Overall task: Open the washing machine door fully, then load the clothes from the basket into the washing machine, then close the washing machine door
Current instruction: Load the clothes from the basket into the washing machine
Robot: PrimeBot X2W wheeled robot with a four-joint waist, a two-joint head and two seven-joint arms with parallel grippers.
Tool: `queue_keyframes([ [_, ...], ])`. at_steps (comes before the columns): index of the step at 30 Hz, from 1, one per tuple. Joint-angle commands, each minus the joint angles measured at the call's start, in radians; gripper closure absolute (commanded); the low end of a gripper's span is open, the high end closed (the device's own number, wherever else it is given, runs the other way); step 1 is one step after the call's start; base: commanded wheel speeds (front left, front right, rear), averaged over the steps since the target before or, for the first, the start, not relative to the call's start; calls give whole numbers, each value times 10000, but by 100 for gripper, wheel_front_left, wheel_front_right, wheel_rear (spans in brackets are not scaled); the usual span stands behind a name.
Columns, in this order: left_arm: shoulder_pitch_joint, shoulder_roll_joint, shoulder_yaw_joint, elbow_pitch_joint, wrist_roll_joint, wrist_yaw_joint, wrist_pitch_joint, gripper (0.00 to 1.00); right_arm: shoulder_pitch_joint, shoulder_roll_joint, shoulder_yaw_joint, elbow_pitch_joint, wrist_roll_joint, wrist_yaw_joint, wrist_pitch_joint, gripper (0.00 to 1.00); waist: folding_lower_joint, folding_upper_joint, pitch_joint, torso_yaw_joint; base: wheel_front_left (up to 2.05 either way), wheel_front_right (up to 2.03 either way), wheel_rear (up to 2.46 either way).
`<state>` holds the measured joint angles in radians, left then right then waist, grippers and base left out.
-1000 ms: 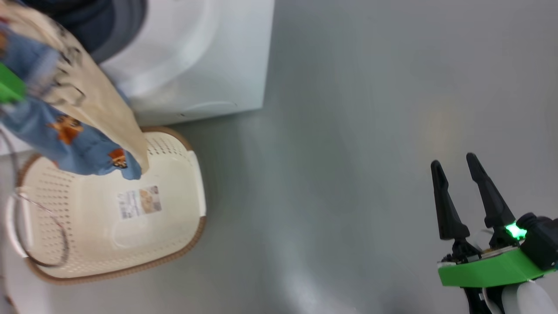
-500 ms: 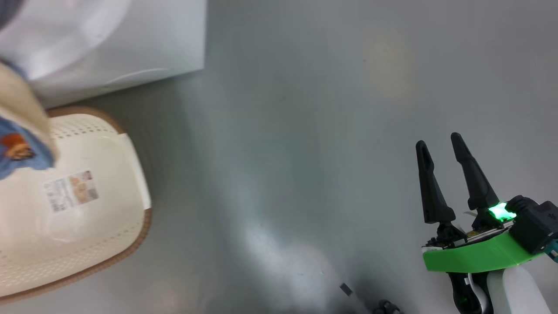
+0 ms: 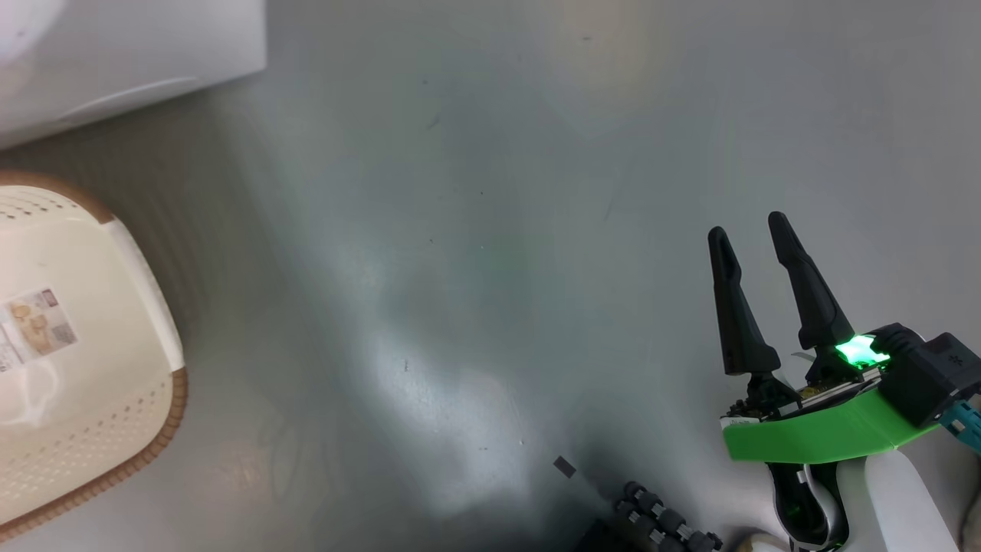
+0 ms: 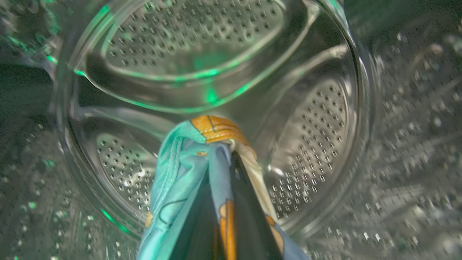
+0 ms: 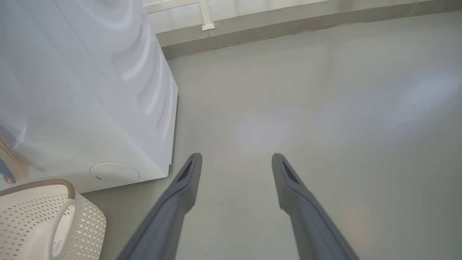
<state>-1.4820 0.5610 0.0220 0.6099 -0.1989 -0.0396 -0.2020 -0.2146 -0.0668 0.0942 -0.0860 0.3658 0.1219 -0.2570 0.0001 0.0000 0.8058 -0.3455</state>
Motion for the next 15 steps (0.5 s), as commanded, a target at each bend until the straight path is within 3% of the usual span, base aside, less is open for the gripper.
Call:
queue_keyframes([
  [1,-367,608,-46,-391,299,172,-354,100,99,-62,241,-160,73,88,-48,0,-1,0,247,-168,0,0,0],
  [8,-44,594,-60,-546,537,363,-579,100,6,-83,193,-177,60,88,-48,0,-1,0,348,-54,0,0,0],
  [15,448,467,-24,341,114,243,653,100,32,-153,131,-166,63,88,-48,0,-1,0,319,135,0,0,0],
])
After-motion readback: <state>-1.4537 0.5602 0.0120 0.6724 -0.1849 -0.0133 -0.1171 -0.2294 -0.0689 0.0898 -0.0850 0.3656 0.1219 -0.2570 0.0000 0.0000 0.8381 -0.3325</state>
